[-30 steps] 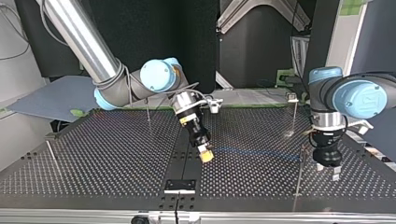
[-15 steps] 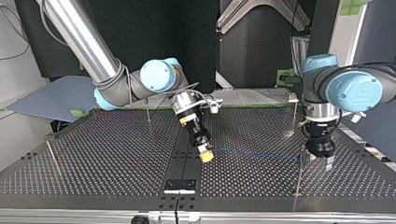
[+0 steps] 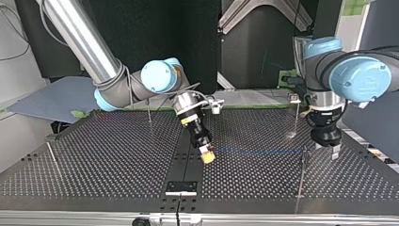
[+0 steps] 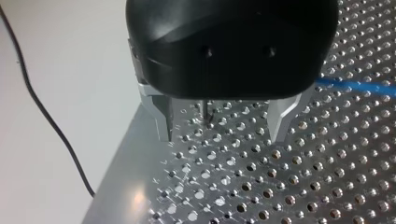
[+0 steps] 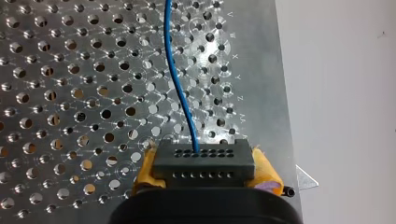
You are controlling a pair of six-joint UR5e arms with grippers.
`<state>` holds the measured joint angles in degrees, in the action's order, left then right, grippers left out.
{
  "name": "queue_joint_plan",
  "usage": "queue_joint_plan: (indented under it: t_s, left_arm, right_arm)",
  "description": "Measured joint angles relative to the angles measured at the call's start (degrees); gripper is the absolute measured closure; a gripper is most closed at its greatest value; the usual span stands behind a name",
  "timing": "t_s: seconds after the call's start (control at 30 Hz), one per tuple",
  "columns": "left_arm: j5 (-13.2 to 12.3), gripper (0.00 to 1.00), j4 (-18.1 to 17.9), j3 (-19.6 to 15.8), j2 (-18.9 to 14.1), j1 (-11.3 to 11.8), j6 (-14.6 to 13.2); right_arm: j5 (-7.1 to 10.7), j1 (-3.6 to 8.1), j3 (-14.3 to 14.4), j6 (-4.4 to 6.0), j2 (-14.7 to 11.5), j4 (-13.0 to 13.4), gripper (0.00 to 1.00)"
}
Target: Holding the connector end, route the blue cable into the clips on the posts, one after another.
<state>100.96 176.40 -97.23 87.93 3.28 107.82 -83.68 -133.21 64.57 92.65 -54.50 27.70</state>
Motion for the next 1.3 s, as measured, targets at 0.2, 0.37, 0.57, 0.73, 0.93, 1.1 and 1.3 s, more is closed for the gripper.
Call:
queue_joint_plan:
  t_s: [0.2, 0.37, 0.57, 0.73, 0.93, 1.1, 1.3]
  left_arm:
    - [-0.8, 0.0, 3.0, -0.1, -2.7, -1.0, 0.0]
    - [-0.9, 0.0, 5.4, -0.1, -4.3, -2.8, -0.5]
    - [1.0, 0.0, 8.2, -0.1, -4.8, -5.6, -2.3]
    - [2.1, 0.0, 10.7, -0.1, -6.3, -7.8, -3.4]
    - [2.2, 0.0, 11.3, -0.1, -8.2, -8.9, -4.6]
    - [2.0, 0.0, 10.3, -0.1, -8.3, -9.2, -5.3]
    - [1.4, 0.0, 8.6, -0.1, -7.0, -9.1, -5.8]
  right_arm:
    - [0.0, -0.03, 0.0, 0.0, 0.0, 0.0, 1.0]
    - [0.0, -0.05, 0.0, 0.05, 0.0, -0.1, 1.0]
    - [0.0, -0.06, 0.0, 0.1, 0.0, -0.2, 1.0]
    - [0.0, -0.04, 0.0, 0.02, 0.0, -0.4, 1.0]
    - [0.0, -0.05, 0.1, 0.09, 0.0, -0.5, 1.0]
    - [0.0, -0.01, 0.0, 0.17, 0.0, -0.5, 1.0]
    - [0.0, 0.01, 0.0, 0.11, 0.0, -0.8, 1.0]
